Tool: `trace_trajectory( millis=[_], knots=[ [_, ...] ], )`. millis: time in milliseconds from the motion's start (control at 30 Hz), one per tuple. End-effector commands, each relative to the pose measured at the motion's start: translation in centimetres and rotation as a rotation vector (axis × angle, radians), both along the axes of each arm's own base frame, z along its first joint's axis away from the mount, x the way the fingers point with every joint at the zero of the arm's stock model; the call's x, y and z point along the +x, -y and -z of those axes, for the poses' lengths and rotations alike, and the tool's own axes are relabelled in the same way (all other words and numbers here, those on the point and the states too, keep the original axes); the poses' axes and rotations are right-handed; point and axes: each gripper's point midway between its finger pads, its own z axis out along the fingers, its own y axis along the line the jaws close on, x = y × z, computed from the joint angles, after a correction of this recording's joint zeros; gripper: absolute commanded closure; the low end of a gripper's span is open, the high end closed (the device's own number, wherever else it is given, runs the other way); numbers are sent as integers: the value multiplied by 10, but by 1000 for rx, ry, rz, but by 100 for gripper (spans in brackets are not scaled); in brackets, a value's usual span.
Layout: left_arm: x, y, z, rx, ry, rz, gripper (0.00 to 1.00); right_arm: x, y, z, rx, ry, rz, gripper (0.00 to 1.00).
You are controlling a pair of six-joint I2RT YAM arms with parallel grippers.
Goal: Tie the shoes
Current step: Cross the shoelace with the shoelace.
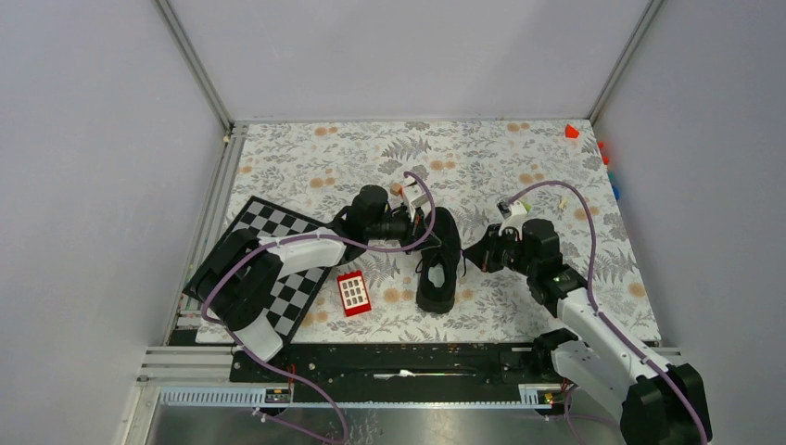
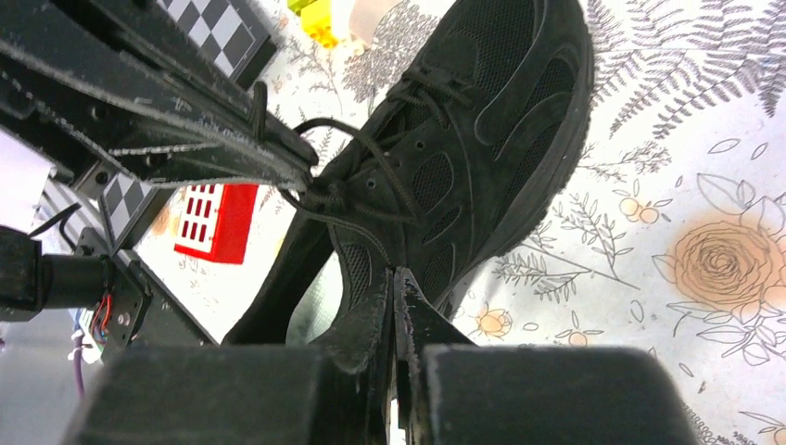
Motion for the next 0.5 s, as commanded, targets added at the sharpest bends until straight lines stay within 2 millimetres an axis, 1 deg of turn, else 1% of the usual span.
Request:
trace_trajectory(
  millis=[0,100,200,300,467],
  knots=[
    [3,8,-32,-66,87,29,100,20,0,-19,-13,46,37,100],
    [2,10,-31,-70,79,34,100,24,-5,-20,-6,20,20,100],
    [0,11,-33,-75,87,38,100,28,-6,-15,-27,-26,25,100],
    [0,9,-34,-72,101,34,100,31,1,-11,-38,-22,69,100],
    [1,9,-33,-67,106,34,100,31,13,-11,-59,1,118,100]
  ],
)
